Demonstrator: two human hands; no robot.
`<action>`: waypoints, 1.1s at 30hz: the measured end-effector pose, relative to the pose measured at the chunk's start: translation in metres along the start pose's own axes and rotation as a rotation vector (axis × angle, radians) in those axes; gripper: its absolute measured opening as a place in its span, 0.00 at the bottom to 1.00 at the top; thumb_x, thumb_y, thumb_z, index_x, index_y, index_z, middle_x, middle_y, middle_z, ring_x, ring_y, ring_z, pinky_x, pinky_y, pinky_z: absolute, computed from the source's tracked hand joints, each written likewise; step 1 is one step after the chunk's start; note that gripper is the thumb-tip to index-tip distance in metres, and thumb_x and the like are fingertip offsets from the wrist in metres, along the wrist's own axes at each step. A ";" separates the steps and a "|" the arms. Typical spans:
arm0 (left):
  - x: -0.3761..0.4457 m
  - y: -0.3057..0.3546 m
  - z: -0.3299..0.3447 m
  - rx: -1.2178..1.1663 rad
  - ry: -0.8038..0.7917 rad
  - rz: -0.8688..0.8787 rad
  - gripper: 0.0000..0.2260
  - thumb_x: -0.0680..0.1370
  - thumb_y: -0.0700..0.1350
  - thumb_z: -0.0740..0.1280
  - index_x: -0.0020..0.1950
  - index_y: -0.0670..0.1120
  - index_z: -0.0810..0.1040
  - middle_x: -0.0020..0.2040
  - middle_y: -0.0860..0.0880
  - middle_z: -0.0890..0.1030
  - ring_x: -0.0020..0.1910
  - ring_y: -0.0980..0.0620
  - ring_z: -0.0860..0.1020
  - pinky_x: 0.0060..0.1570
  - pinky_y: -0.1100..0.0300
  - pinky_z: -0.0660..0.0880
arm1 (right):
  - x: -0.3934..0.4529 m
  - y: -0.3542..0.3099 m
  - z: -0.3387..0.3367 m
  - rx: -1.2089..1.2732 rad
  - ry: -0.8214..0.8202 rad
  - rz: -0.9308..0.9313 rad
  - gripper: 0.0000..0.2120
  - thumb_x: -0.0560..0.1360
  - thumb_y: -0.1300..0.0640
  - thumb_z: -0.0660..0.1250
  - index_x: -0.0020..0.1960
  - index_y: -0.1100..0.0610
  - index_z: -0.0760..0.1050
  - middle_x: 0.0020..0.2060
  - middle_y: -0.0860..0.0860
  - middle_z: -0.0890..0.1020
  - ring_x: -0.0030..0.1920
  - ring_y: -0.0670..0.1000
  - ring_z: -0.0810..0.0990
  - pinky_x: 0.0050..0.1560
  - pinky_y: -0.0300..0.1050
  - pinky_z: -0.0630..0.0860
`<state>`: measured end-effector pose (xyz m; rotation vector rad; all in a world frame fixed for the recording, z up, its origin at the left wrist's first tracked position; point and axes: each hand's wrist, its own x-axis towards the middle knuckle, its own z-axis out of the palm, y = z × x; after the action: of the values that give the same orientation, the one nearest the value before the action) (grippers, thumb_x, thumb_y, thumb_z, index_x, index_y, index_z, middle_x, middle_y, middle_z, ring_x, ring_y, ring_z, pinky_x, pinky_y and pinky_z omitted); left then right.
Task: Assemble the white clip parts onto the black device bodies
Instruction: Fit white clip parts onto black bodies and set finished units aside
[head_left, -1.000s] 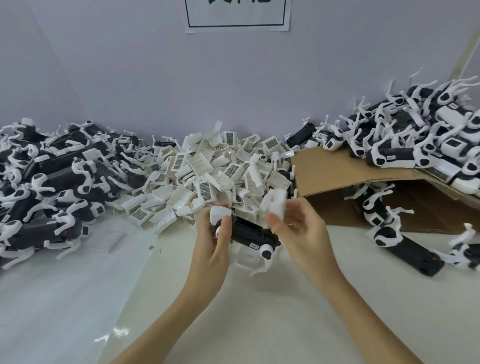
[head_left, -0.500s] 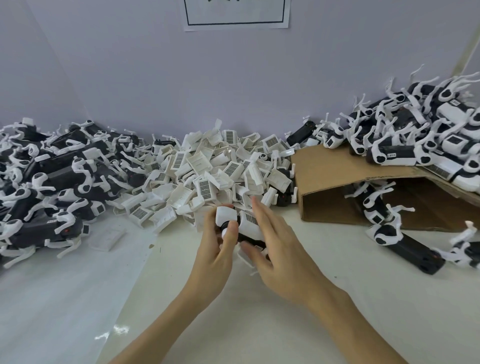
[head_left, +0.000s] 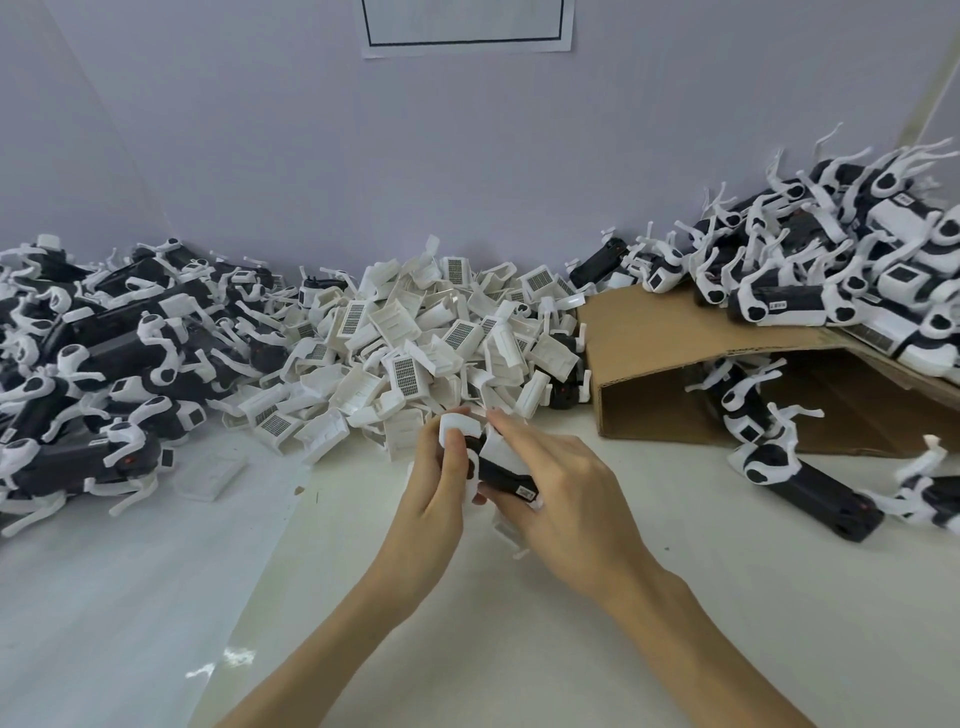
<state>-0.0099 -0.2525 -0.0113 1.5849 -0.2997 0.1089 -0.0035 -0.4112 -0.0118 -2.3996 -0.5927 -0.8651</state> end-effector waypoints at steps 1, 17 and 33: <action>0.000 0.001 -0.002 -0.015 -0.015 -0.007 0.19 0.85 0.61 0.52 0.66 0.54 0.75 0.59 0.41 0.78 0.55 0.50 0.79 0.57 0.63 0.76 | 0.000 0.000 -0.001 -0.002 0.000 0.018 0.34 0.70 0.52 0.82 0.73 0.54 0.76 0.60 0.48 0.85 0.55 0.50 0.79 0.53 0.41 0.75; 0.002 0.003 0.001 0.033 0.061 0.007 0.21 0.82 0.61 0.55 0.66 0.51 0.75 0.44 0.63 0.81 0.48 0.62 0.80 0.45 0.70 0.76 | -0.001 0.002 0.003 0.084 -0.121 0.102 0.32 0.79 0.52 0.75 0.79 0.52 0.68 0.74 0.48 0.75 0.70 0.53 0.77 0.66 0.51 0.77; 0.002 0.002 0.001 0.014 0.062 -0.042 0.23 0.79 0.63 0.57 0.65 0.51 0.75 0.54 0.42 0.79 0.52 0.47 0.80 0.49 0.58 0.79 | -0.004 -0.004 0.004 -0.046 -0.029 0.112 0.30 0.74 0.51 0.79 0.73 0.52 0.75 0.63 0.46 0.83 0.57 0.52 0.83 0.52 0.44 0.79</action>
<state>-0.0084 -0.2536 -0.0086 1.5979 -0.2172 0.1276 -0.0067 -0.4062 -0.0156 -2.4647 -0.4486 -0.8055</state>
